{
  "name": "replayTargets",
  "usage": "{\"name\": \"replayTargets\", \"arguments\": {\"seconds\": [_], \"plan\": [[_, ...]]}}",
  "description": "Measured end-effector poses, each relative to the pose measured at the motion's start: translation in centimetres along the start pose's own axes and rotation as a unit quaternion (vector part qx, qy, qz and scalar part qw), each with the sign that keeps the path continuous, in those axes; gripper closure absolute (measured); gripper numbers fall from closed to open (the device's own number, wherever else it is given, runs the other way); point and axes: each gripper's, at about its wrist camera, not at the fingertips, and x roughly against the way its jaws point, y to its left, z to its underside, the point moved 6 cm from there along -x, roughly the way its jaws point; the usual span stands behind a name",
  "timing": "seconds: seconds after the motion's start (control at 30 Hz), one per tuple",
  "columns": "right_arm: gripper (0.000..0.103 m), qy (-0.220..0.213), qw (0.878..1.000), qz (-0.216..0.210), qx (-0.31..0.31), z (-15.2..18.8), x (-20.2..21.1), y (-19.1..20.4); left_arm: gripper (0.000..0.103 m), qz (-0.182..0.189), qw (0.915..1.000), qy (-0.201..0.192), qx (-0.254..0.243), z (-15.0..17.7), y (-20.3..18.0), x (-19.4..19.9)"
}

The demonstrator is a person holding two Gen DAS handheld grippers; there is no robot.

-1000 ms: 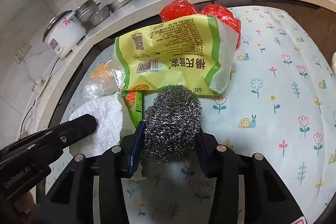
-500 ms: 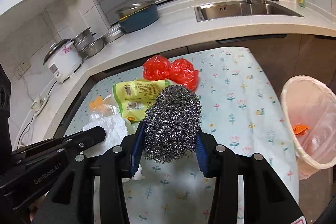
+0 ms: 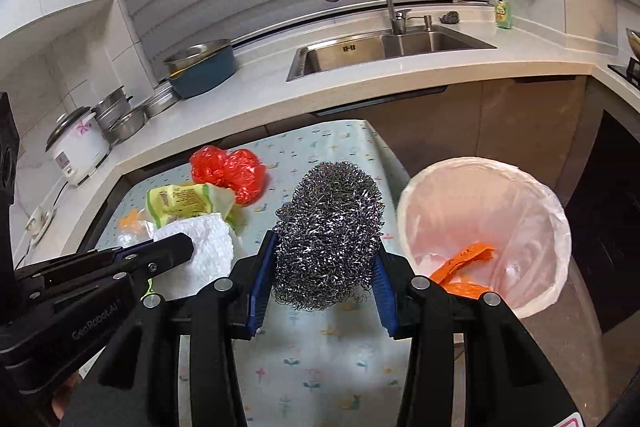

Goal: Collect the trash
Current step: 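Carry the paper towel and steel wool over the trash bin with both tools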

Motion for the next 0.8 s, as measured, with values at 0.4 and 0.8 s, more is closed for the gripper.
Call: {"name": "replayTargets", "arguments": {"seconds": [0.4,0.8], "plan": [[0.061,-0.021,0.994,0.084,-0.066,0.0,2.5,-11.8,0.099,0.073,0.9943,0.015,-0.077,-2.1,-10.6,-4.3],[0.060,-0.016,0.988,0.121,-0.097,0.4,2.2,-17.5,0.080,0.120,0.9875,0.035,-0.096,-3.7,-16.5,-8.4]]}}
